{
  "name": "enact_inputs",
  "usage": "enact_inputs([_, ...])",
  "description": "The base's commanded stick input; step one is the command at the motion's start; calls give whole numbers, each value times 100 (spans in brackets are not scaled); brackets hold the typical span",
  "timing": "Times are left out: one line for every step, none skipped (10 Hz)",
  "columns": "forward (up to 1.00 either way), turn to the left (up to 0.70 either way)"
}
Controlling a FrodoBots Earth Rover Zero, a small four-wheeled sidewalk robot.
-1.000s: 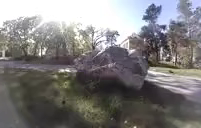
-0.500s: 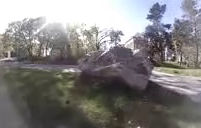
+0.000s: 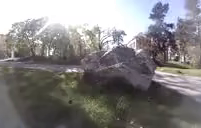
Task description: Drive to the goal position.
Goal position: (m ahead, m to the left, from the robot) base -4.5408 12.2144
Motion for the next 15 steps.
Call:
enact_inputs([0,50])
enact_inputs([0,50])
enact_inputs([0,50])
enact_inputs([0,50])
enact_inputs([0,50])
enact_inputs([0,50])
enact_inputs([0,50])
enact_inputs([0,50])
enact_inputs([0,50])
enact_inputs([0,50])
enact_inputs([0,50])
enact_inputs([0,50])
enact_inputs([0,50])
enact_inputs([0,50])
enact_inputs([0,51])
